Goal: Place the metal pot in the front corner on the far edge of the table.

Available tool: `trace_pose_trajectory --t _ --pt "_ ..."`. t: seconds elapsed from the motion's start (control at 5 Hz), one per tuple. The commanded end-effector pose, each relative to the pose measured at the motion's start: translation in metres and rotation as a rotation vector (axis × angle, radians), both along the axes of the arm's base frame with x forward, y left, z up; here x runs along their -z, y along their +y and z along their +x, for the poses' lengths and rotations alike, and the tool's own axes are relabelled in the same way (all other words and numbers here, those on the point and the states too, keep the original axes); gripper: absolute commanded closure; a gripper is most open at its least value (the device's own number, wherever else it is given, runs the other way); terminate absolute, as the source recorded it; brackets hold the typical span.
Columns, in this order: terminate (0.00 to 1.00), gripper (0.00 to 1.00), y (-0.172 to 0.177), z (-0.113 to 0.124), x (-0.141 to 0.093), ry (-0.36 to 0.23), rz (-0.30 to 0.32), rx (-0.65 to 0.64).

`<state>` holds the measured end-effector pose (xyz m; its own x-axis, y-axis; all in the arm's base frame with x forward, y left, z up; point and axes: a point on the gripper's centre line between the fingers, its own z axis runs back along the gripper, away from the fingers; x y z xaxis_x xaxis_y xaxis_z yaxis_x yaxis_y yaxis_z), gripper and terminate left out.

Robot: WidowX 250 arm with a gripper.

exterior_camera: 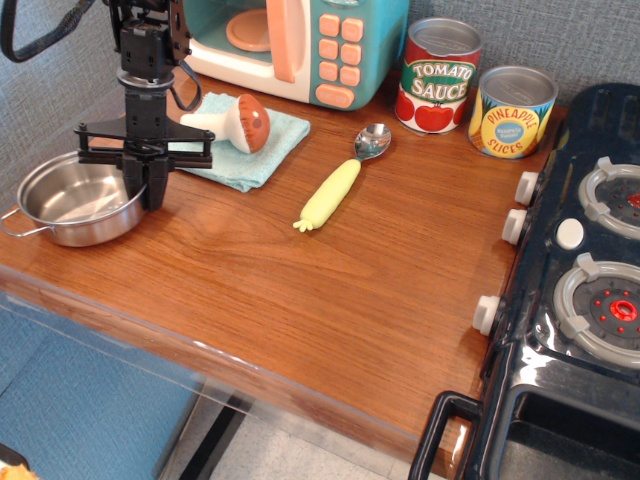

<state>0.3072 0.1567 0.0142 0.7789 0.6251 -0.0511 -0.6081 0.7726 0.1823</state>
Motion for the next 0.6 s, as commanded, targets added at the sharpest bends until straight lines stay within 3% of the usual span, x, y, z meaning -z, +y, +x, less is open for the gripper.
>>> trace_pose_trajectory --t 0.0,0.2,0.4 --pt "0.0 0.0 0.002 -0.018 -0.035 -0.124 0.006 0.097" --pt "0.0 0.0 -0.003 -0.023 -0.056 -0.216 -0.002 0.19" --pt "0.0 0.0 -0.009 -0.025 -0.073 -0.272 -0.014 0.303"
